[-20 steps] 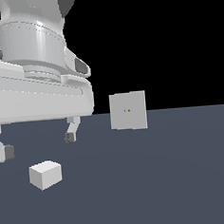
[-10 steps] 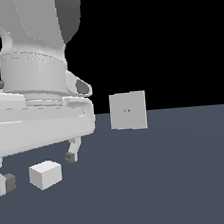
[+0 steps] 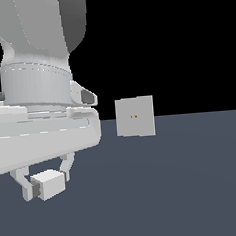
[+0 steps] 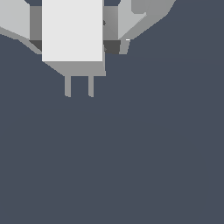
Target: Plug the charger into the wall socket.
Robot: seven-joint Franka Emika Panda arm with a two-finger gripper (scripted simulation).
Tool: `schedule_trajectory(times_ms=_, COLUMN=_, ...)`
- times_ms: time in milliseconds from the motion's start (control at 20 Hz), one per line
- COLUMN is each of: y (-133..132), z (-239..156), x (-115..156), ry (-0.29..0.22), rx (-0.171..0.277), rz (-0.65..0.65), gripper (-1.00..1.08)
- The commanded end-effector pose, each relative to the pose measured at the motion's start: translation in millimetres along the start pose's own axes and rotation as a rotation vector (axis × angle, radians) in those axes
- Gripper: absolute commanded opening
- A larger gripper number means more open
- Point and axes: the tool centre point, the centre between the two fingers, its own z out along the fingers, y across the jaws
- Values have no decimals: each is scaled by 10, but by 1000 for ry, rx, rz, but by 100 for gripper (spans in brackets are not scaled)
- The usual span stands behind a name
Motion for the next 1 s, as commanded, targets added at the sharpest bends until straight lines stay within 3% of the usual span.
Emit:
schedule_trajectory(times_ms=0, y=-1, z=3, x=2, ry=0, rx=0, rz=0, gripper=-100)
schedule_trajectory(times_ms=500, y=42, z=-26, x=16, ry=0, rx=-1, rz=39, gripper=-100)
schedule_trajectory(times_ms=950, y=274, z=-161, x=64, ry=2, rx=-3, rz=241, gripper=-100)
